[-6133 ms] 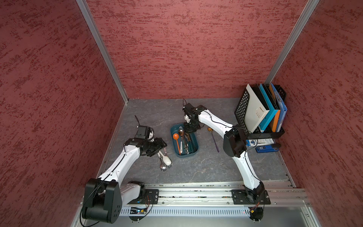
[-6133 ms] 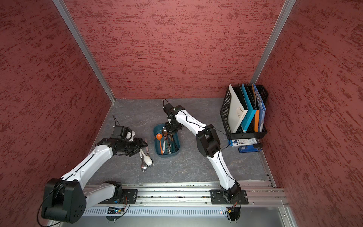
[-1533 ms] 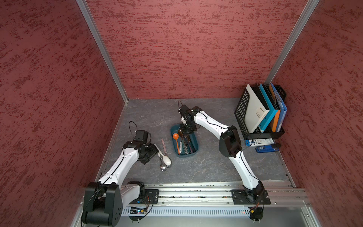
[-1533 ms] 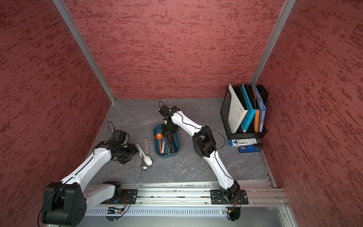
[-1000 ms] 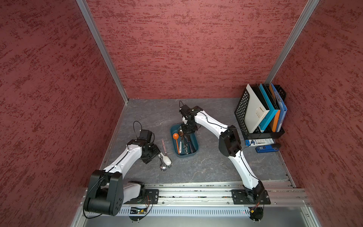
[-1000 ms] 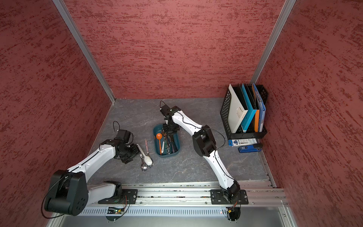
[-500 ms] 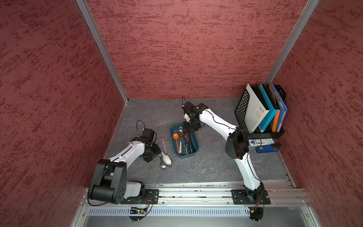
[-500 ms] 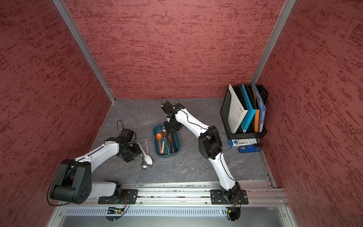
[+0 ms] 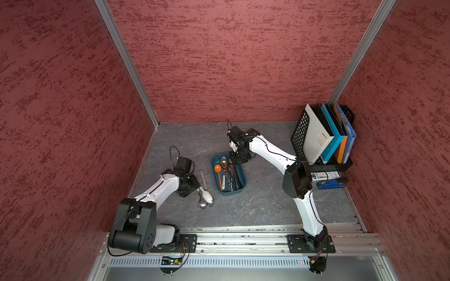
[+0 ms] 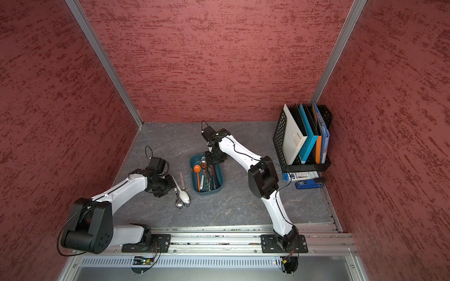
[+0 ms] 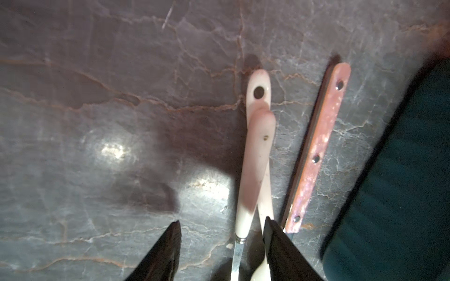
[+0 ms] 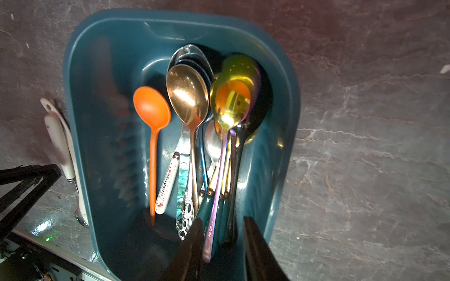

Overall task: Put the spoon into the storage box
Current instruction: Place the spoon in the storage box.

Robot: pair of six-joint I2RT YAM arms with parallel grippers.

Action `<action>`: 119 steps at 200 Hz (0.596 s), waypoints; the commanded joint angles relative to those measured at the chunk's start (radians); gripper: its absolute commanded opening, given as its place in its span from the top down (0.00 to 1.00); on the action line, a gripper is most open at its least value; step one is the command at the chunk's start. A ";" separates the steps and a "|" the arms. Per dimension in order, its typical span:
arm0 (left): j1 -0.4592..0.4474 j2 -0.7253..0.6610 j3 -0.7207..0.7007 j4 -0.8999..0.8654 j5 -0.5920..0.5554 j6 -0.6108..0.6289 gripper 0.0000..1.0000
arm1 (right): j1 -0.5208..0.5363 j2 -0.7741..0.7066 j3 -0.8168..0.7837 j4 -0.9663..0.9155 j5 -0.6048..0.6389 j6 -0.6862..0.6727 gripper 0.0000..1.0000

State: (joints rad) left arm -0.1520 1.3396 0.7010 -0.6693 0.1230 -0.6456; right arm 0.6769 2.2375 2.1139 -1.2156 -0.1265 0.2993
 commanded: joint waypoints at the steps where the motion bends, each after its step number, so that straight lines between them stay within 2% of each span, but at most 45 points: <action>1: -0.007 0.031 0.032 0.025 -0.001 0.032 0.43 | -0.004 -0.016 0.021 0.008 0.018 -0.002 0.70; 42: -0.008 0.095 0.047 0.028 0.002 0.049 0.52 | -0.005 -0.010 0.024 0.002 0.022 -0.001 0.71; 119: -0.008 0.102 0.024 0.025 -0.018 0.052 0.64 | -0.005 -0.009 0.020 0.002 0.024 -0.001 0.72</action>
State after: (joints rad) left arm -0.1532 1.4345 0.7296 -0.6498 0.1249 -0.6033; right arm 0.6769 2.2375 2.1139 -1.2163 -0.1261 0.2993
